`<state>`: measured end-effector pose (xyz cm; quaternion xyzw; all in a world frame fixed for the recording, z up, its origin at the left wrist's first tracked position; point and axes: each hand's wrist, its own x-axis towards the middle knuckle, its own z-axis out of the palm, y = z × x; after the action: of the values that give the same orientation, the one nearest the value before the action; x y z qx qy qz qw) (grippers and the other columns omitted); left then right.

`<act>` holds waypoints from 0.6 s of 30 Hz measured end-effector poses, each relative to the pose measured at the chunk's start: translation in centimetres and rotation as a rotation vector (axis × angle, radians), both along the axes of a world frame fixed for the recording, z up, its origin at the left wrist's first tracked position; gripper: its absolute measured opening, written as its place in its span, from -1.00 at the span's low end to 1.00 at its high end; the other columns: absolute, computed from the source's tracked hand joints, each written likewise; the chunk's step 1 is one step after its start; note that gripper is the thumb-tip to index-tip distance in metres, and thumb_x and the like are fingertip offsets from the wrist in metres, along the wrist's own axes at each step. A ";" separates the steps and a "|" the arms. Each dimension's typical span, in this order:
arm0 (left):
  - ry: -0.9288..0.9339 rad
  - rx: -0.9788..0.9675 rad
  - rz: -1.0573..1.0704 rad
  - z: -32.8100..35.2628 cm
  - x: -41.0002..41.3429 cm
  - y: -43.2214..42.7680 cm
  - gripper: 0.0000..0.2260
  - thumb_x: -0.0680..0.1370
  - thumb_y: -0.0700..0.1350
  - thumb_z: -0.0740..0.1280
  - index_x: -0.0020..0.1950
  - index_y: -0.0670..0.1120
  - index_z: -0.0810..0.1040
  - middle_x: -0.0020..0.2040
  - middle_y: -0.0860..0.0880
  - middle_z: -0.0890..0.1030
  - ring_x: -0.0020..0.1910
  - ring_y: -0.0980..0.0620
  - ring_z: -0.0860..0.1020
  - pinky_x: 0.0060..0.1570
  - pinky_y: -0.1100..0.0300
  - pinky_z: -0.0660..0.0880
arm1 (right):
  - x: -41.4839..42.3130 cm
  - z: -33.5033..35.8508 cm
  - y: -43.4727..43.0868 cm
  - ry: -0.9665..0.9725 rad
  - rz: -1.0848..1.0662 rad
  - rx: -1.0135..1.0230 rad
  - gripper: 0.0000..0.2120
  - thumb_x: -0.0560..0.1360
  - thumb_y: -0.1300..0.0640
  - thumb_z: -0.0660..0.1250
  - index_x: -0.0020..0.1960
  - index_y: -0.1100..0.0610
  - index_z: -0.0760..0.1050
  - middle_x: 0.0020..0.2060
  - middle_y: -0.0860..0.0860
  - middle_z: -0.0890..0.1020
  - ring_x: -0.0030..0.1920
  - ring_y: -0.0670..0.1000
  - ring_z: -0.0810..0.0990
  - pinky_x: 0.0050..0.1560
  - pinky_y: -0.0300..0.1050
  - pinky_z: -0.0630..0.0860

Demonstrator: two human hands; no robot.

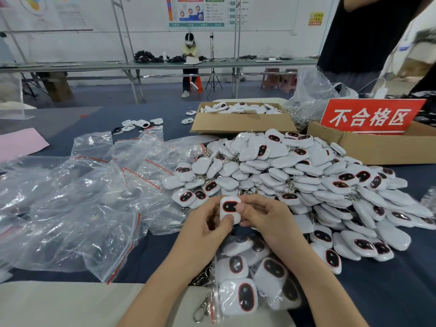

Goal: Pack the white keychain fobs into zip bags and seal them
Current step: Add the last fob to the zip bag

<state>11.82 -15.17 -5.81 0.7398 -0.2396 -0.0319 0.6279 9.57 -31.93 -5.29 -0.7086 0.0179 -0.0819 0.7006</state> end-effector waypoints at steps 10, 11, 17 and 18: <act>0.040 -0.058 0.105 0.1 0.0 -0.2 -0.80 0.58 -0.13 0.43 0.11 0.16 0.65 -0.07 0.03 0.71 -0.08 0.06 0.63 -0.05 0.31 0.56 | 0.2 -0.4 -0.2 -0.012 0.008 -0.001 -0.89 0.55 0.16 0.40 0.07 0.05 0.61 -0.14 -0.02 0.74 -0.16 -0.07 0.72 -0.16 -0.31 0.60; 0.058 -0.083 0.143 0.1 0.1 -0.2 -0.82 0.58 -0.13 0.43 0.08 0.15 0.65 -0.07 0.08 0.71 -0.09 0.14 0.63 -0.06 0.32 0.55 | 0.2 -0.4 -0.1 -0.017 0.022 -0.007 -0.88 0.55 0.17 0.39 0.08 0.06 0.60 -0.14 0.00 0.74 -0.15 -0.06 0.72 -0.14 -0.30 0.61; -0.066 0.006 0.271 0.1 -0.1 0.0 -0.84 0.60 -0.13 0.41 0.06 0.14 0.63 -0.07 0.18 0.67 -0.09 0.29 0.58 -0.13 0.49 0.41 | -0.1 -0.1 0.2 -0.068 0.057 -0.019 -0.71 0.45 -0.04 0.41 0.15 -0.04 0.60 -0.10 -0.03 0.73 -0.11 -0.03 0.72 -0.12 -0.27 0.61; -0.090 0.036 0.271 0.1 -0.2 -0.1 -0.85 0.60 -0.14 0.41 0.06 0.13 0.63 -0.05 0.16 0.66 -0.09 0.29 0.56 -0.12 0.50 0.40 | -0.1 -0.1 0.1 -0.082 0.041 -0.024 -0.79 0.49 0.01 0.40 0.11 -0.01 0.62 -0.11 -0.03 0.74 -0.13 -0.03 0.72 -0.14 -0.27 0.61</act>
<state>11.66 -15.29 -5.73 0.7771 -0.1650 0.0822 0.6018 9.47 -31.80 -5.38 -0.7134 -0.0264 -0.0965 0.6936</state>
